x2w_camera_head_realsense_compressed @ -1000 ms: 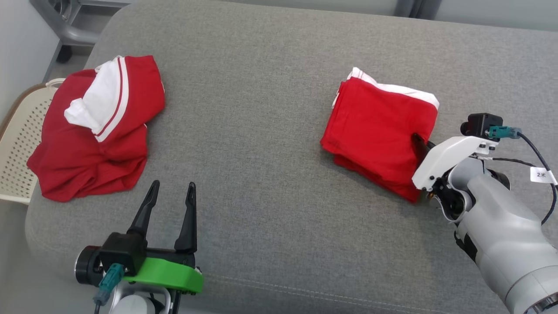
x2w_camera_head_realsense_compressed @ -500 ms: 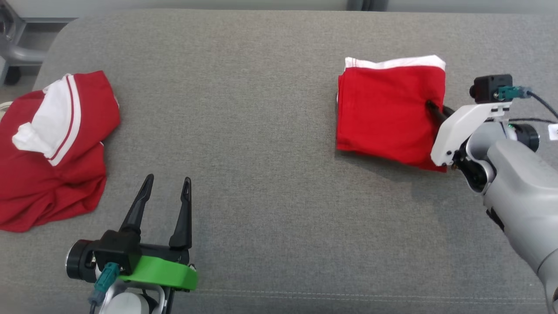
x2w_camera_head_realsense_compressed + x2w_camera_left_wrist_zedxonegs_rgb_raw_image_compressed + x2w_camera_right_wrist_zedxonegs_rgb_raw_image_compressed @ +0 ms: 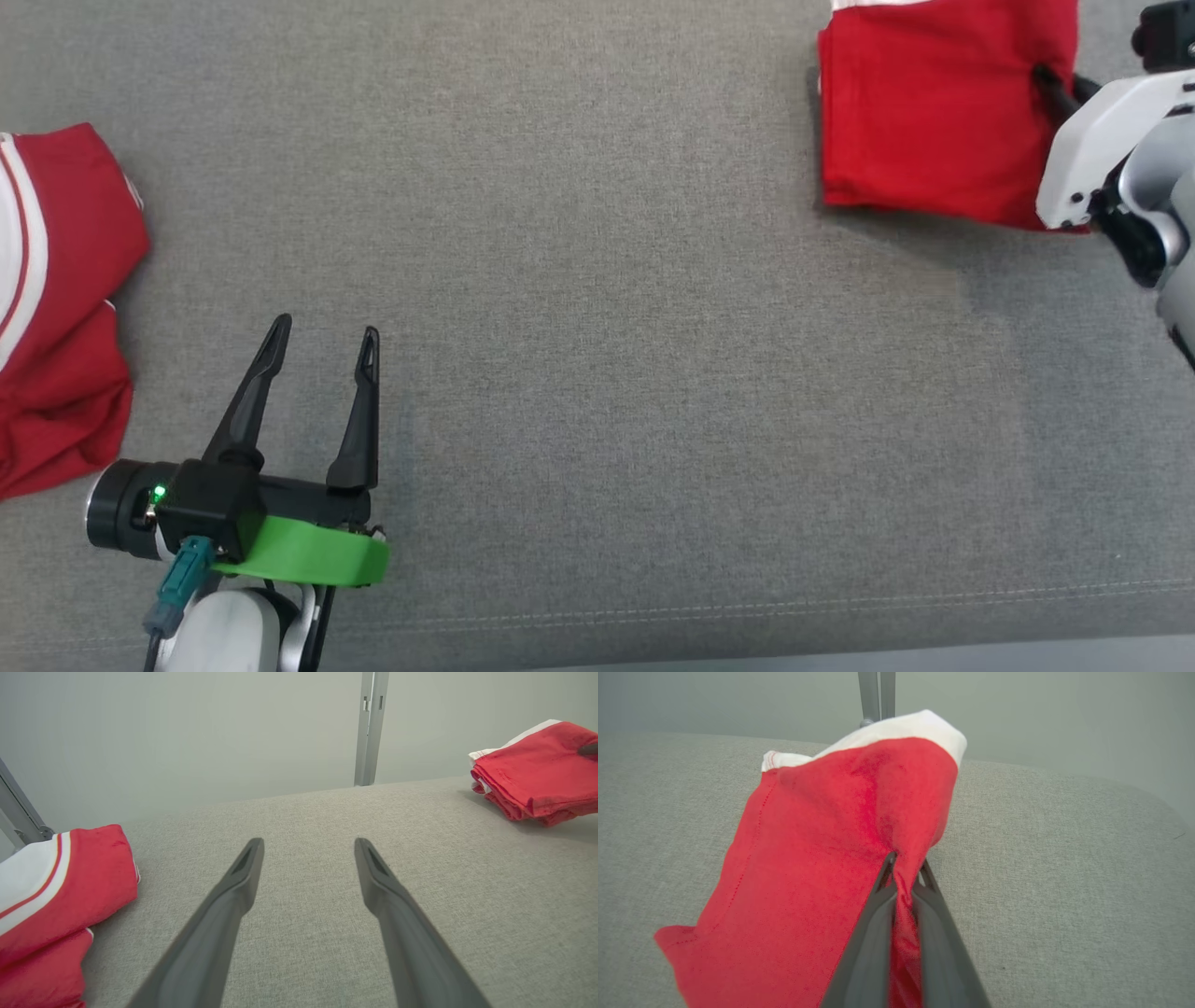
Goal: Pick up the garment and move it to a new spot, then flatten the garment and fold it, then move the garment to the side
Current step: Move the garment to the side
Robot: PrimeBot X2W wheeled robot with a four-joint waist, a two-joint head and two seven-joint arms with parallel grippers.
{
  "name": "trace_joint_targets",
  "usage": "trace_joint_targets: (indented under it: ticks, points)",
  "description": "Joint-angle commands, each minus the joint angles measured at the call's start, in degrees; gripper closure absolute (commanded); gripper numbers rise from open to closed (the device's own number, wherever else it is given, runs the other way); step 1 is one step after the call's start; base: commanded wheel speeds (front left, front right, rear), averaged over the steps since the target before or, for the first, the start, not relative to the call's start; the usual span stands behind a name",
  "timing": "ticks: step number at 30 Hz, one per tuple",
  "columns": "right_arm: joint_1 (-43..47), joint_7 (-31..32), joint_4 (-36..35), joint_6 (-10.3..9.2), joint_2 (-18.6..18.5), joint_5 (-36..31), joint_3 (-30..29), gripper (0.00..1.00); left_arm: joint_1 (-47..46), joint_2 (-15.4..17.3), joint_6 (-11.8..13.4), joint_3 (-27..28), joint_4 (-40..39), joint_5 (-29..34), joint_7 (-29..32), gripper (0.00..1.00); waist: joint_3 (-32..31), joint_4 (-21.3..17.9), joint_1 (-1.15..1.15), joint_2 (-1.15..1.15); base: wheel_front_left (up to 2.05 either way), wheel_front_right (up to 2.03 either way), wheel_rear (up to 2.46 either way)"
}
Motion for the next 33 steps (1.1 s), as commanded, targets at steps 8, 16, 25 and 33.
trace_joint_targets:
  ticks: [8, 16, 25, 33]
  points:
    - [-8.2, 0.3, 2.2, -0.03, -4.4, -2.8, 2.6, 1.0, -2.0, 2.9, -0.3, 0.8, -2.6, 0.3, -0.2, 0.0, 6.4, -1.2, 0.0, 0.0, 0.0, 0.0, 0.0]
    - [-12.7, 0.6, 4.1, -0.03, -7.6, -3.2, 3.5, 1.0, -1.6, 4.4, -0.3, 1.6, -5.0, 0.5, -0.2, 0.0, 9.3, -1.1, 0.0, 0.0, 0.0, 0.0, 0.0]
    - [-16.4, 0.2, 4.9, -0.04, -9.6, -5.1, 5.9, 1.0, -1.2, 5.5, 0.4, 2.3, -6.8, 0.6, -0.2, 0.0, 11.2, -1.4, 0.0, 0.0, 0.0, 0.0, 0.0]
    - [-19.1, 0.0, 6.2, -0.05, -11.6, -5.6, 6.9, 1.0, -0.8, 5.7, 0.7, 2.3, -7.8, 0.4, -0.2, 0.0, 12.0, -1.2, 0.0, 0.0, 0.0, 0.0, 0.0]
